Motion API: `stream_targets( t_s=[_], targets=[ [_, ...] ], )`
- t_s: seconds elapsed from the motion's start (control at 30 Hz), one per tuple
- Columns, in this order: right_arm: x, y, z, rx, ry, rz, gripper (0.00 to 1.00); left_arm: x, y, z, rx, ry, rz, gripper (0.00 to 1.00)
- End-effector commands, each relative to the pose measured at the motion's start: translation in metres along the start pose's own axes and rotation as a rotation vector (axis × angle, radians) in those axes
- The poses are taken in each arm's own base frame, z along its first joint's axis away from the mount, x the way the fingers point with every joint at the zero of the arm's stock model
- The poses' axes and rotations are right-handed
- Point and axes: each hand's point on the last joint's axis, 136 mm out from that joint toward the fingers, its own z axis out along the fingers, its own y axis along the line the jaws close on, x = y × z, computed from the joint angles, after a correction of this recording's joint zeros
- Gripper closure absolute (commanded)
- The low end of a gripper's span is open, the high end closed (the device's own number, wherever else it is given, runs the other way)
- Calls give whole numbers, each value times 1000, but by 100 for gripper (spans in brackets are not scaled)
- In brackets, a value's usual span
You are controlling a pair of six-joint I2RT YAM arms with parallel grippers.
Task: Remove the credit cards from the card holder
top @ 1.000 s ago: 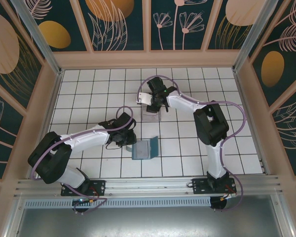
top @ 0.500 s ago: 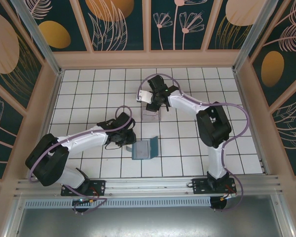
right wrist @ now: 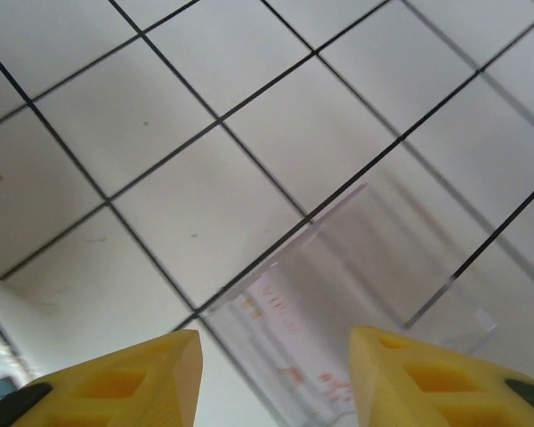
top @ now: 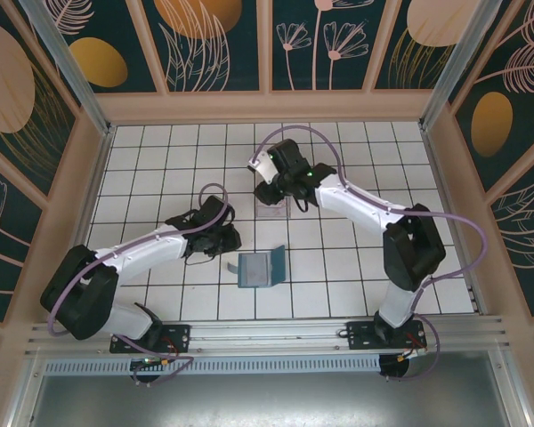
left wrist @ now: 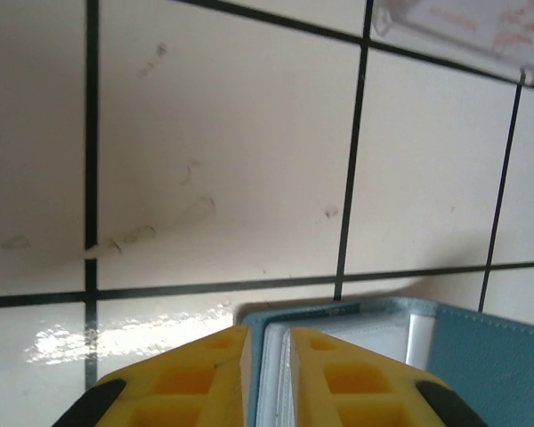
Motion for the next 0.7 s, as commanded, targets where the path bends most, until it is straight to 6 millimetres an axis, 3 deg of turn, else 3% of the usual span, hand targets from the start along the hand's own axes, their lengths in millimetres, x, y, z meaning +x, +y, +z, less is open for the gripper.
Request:
stream_targets(
  t_s=[0.0,0.1,0.23,0.37,0.67],
  targets=[
    [3,10,-19,3,-33,312,54,-11,0,-6,56,-23,-8,80],
    [22,14,-25,21,16,489,56,-19,7,-9,72,-31,-33,81],
    [45,35,-28,4,127,642,59,-27,15,-13,96,-37,-55,80],
    [61,69,-24,-80,222,724,60,-33,27,-15,91,-47,-76,81],
    [68,149,-8,-374,297,820,55,-41,42,-22,99,-74,-110,80]
  ],
)
